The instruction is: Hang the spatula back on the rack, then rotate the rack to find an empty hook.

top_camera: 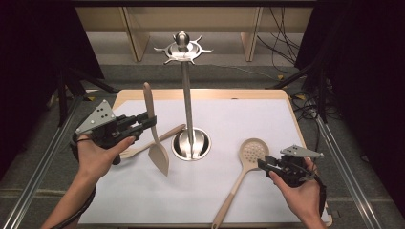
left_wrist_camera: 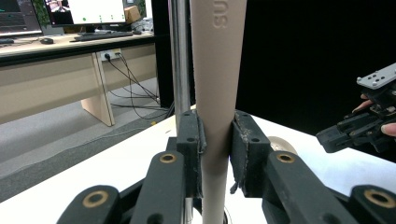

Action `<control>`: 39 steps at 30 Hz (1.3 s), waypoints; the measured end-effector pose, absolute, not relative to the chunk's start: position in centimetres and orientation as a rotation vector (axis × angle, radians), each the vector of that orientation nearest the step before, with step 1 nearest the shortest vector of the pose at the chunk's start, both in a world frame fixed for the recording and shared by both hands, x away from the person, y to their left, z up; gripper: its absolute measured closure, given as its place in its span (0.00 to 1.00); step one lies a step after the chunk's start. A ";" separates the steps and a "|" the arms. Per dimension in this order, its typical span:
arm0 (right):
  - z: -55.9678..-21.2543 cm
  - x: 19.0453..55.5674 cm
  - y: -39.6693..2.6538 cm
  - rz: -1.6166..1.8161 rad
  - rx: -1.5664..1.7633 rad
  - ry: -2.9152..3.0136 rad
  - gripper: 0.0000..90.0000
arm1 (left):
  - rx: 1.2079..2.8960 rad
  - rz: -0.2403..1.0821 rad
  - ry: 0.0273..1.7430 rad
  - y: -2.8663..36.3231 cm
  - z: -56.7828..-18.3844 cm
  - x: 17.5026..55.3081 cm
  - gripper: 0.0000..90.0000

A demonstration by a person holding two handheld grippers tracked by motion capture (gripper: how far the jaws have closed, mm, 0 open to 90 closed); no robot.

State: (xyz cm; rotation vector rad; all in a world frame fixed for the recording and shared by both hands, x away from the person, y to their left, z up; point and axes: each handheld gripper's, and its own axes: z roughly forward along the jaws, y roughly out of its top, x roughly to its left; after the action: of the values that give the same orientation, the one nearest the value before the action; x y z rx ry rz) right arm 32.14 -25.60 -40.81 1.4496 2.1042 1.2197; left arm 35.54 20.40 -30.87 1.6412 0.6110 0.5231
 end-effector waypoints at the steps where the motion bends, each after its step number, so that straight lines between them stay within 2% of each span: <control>1: -40.8 32.3 -25.8 1.197 1.404 2.111 0.70 | 1.646 0.528 0.610 20.4 -30.8 35.5 0.82; 17: -40.7 32.3 -25.6 1.196 1.458 2.126 0.70 | 1.684 0.520 0.595 19.7 -29.9 35.8 0.82; 39: -40.6 32.4 -25.7 1.182 1.402 2.127 0.70 | 1.694 0.518 0.581 18.4 -27.1 38.1 0.82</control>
State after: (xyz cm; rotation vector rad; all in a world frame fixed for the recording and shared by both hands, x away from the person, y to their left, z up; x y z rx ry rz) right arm 32.42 -25.72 -40.61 1.4018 2.1266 1.1822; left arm 38.12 18.44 -27.13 1.6937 0.5810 0.5178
